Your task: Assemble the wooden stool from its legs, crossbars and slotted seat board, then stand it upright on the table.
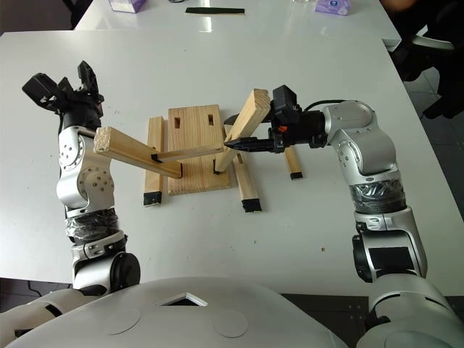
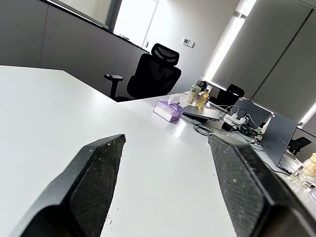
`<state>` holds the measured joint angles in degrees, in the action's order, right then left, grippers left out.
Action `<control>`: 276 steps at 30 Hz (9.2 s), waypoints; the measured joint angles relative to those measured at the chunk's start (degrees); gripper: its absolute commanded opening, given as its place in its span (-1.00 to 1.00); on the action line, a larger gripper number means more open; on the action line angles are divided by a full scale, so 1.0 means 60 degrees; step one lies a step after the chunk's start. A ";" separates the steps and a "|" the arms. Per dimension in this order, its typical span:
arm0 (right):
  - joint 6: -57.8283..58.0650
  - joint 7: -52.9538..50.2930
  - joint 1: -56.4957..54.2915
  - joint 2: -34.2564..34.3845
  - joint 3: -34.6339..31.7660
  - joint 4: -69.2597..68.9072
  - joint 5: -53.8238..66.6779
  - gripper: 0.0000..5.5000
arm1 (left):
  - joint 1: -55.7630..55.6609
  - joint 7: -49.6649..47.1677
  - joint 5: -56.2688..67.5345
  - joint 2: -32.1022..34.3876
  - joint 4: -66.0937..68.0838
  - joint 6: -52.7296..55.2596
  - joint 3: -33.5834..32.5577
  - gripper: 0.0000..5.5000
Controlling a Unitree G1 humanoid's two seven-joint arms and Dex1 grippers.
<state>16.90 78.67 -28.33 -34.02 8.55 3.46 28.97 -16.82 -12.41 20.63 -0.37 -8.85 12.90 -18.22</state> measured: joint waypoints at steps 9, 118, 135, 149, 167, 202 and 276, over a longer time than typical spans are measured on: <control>-0.0433 0.0470 -0.0631 -0.0001 0.0282 0.0707 -0.0407 -0.26 | 0.0232 0.0217 -0.0200 -0.0062 0.0019 -0.0142 0.0259 0.14; 0.2413 -0.1459 -0.1268 0.0660 0.1060 -0.0869 -0.1422 -0.26 | -0.2462 0.0713 0.1597 0.2896 -0.5204 0.4053 -0.2687 -1.00; 0.1870 -0.0270 -0.1319 -0.0129 0.0939 -0.0495 -0.1558 -0.26 | 0.3939 0.3980 0.1685 0.2754 -0.5318 0.4267 0.2288 -1.00; 0.2159 -0.1556 -0.0263 0.0309 -0.0208 -0.1459 -0.0696 0.34 | 0.3464 0.4165 0.2952 0.2731 -0.5287 0.3680 0.1117 -1.00; 0.4665 -0.4268 0.3536 -0.0916 -0.4432 -0.4863 0.2349 0.03 | 0.5278 0.2528 0.2596 0.2971 -0.5987 0.4002 -0.0299 -1.00; 0.5696 -1.2492 0.3764 0.3521 0.1272 -0.9033 -0.4136 -1.00 | 0.4759 0.2250 -0.1822 0.2285 -0.6768 0.3329 0.3777 -1.00; 0.2412 -0.5544 -0.1625 0.1084 -0.1384 -0.0316 0.1298 -1.00 | 0.1510 0.4943 0.9057 0.5890 -0.2809 0.4458 -0.1423 -1.00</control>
<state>31.37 45.41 -38.08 -27.51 0.24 1.56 36.76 -7.76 17.25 74.97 34.98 -25.70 39.65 -26.76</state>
